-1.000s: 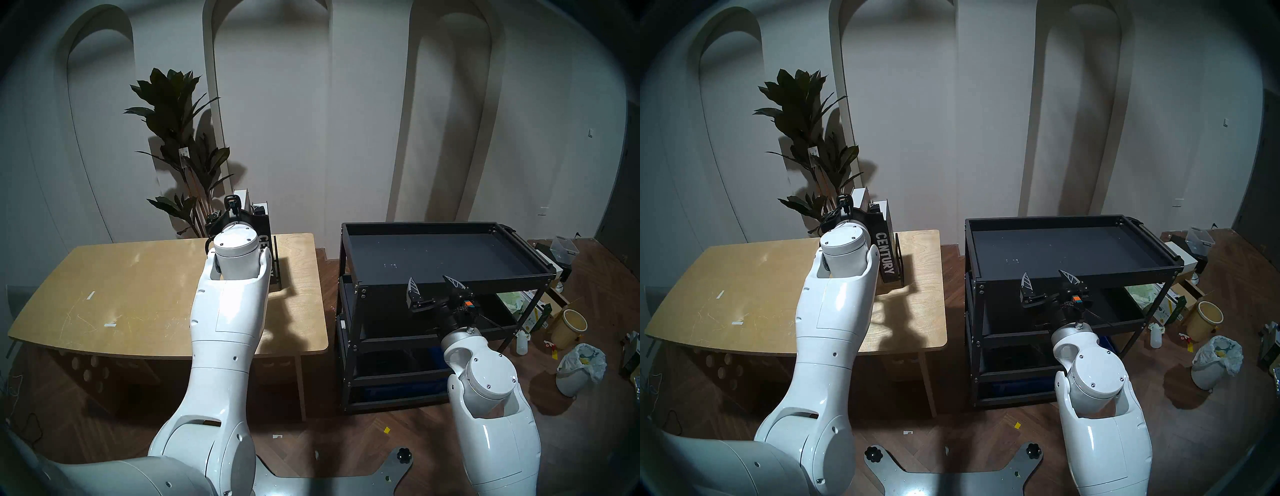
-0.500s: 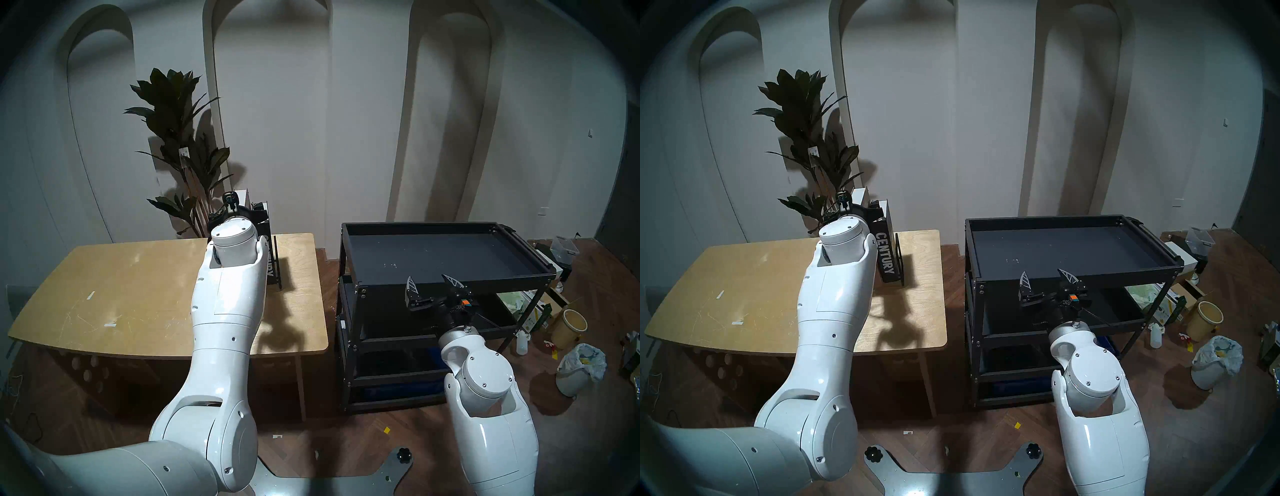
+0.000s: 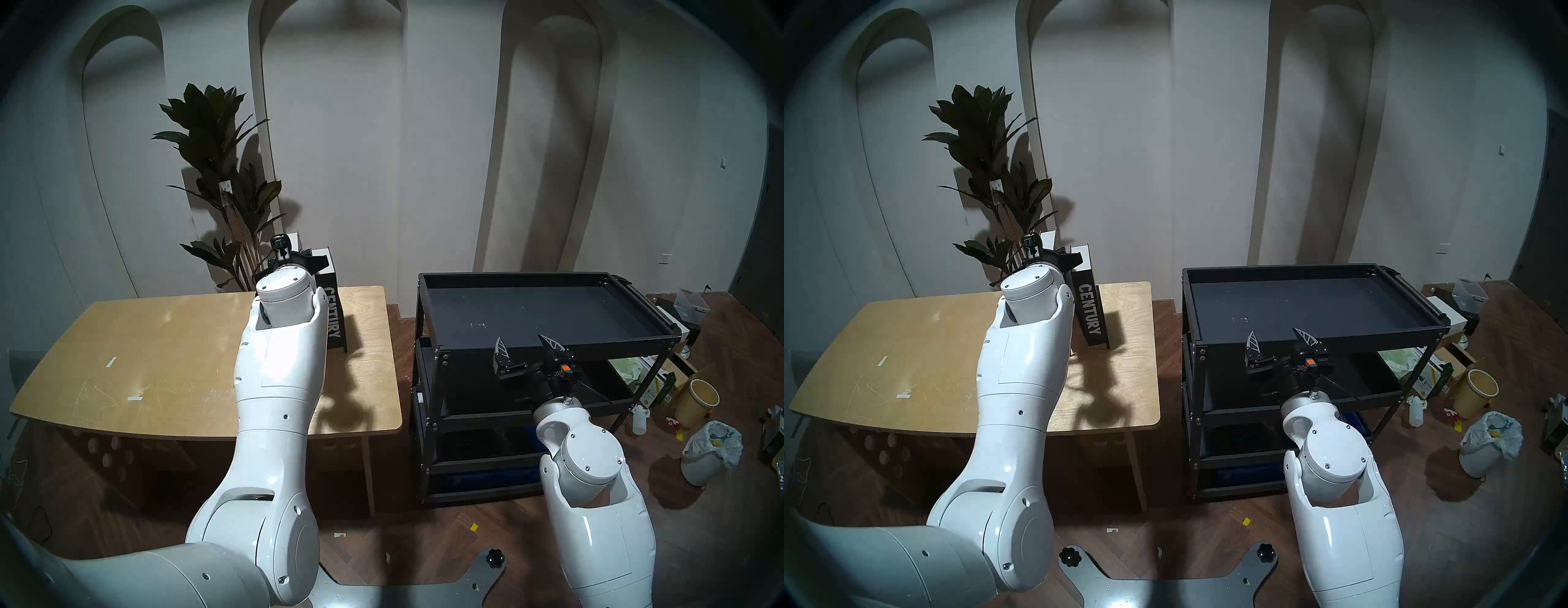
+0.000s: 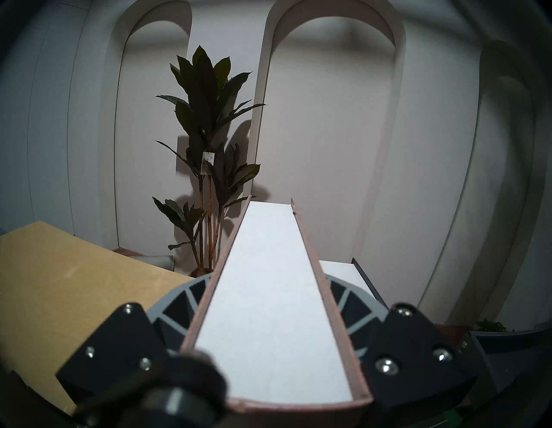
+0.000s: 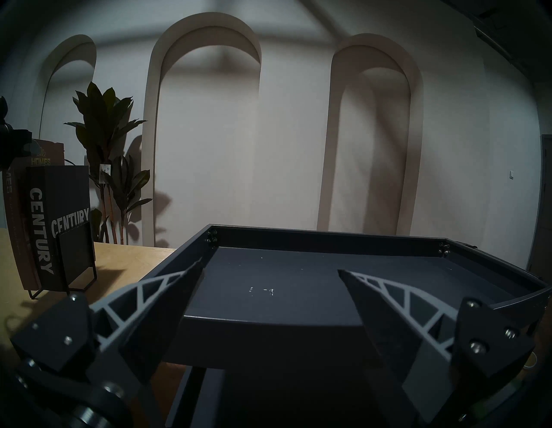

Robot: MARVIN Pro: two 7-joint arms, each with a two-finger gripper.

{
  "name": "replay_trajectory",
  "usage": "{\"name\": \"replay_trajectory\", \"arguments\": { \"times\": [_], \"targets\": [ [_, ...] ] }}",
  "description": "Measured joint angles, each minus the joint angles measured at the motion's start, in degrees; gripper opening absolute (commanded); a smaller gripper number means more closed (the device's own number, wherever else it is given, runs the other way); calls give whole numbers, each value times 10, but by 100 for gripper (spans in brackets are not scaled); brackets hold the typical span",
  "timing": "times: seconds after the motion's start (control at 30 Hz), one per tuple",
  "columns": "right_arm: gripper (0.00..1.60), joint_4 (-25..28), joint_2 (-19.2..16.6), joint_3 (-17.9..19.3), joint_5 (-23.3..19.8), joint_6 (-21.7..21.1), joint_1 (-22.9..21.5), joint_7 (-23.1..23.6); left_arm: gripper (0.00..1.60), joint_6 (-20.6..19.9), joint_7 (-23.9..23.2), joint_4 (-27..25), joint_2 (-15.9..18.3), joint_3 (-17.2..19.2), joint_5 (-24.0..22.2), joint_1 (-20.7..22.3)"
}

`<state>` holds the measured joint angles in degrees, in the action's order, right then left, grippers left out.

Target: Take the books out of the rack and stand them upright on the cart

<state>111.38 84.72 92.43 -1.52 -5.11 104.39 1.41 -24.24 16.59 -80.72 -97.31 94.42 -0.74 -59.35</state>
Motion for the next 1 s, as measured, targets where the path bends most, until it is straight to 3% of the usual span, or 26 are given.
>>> {"name": "replay_trajectory", "arguments": {
  "times": [0.4, 0.7, 1.0],
  "targets": [
    [160, -9, -8, 4, -6, 0, -5, 12, 0, -11, 25, -40, 10, -43, 47, -10],
    [160, -11, -28, -42, 33, 9, -9, 32, 0, -42, 44, -109, 12, -64, 65, -11],
    [160, -18, -36, -82, 50, 51, -17, 51, 0, -80, 66, -170, 4, -84, 79, -11]
  ]
}}
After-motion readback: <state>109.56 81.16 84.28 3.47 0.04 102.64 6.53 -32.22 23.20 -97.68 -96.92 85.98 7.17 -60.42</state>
